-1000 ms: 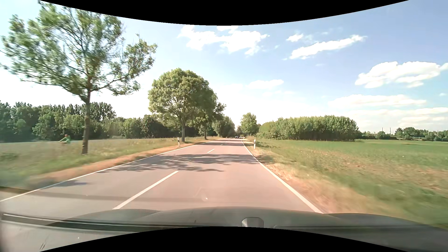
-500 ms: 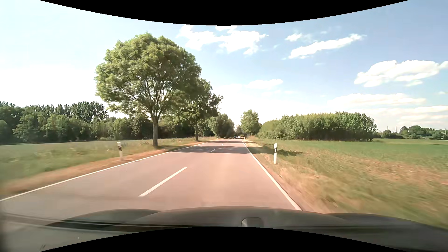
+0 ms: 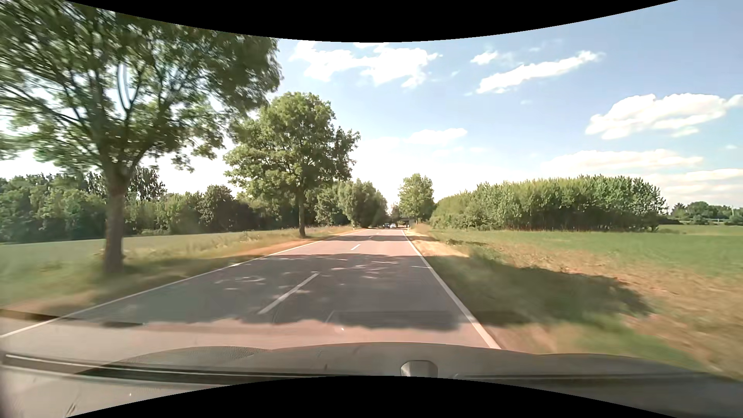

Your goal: Follow the waypoints while adhering to traffic rules and regulations

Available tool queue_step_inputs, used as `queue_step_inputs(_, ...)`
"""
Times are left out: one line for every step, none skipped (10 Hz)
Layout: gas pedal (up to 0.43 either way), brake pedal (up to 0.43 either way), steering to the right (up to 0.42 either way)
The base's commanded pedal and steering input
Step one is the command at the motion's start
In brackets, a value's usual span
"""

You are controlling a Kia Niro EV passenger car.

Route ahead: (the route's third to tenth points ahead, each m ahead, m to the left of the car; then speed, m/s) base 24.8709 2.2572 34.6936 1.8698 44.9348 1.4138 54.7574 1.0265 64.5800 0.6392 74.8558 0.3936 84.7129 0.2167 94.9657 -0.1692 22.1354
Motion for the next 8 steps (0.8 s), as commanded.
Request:
queue_step_inputs(0.000, 0.006, 0.002)
queue_step_inputs(0.000, 0.006, 0.001)
queue_step_inputs(0.000, 0.018, 0.001)
queue_step_inputs(0.000, 0.018, 0.000)
queue_step_inputs(0.000, 0.018, 0.000)
queue_step_inputs(0.000, 0.018, 0.000)
queue_step_inputs(0.000, 0.024, 0.002)
queue_step_inputs(0.000, 0.030, 0.003)
